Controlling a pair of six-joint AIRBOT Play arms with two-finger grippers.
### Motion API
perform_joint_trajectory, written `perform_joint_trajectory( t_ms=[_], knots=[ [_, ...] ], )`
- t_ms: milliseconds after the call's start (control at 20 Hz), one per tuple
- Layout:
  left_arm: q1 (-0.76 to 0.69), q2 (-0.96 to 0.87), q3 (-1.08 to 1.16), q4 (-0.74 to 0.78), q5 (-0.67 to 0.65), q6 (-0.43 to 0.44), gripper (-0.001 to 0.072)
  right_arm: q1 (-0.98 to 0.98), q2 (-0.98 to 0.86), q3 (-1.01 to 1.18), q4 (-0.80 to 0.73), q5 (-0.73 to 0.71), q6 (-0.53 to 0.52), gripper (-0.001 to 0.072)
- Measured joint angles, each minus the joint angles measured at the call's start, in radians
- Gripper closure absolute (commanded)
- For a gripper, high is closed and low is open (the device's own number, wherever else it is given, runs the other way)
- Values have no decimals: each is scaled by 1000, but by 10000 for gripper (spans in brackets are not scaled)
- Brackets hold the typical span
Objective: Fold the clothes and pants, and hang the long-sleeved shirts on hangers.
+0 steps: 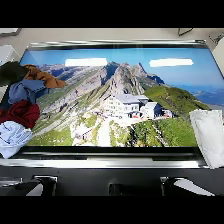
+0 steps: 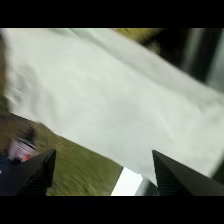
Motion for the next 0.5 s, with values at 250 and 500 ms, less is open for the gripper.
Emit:
perform_joint_trajectory(
  t_ms=[250,500],
  knots=[
    [-96,-121,22,257,-11,-55,163,373,33,170,32,-198,-59,13],
    [-141,-266,-64,334,-260,-104,14,726,8,-83,-77,-7,-43,37]
  ],
)
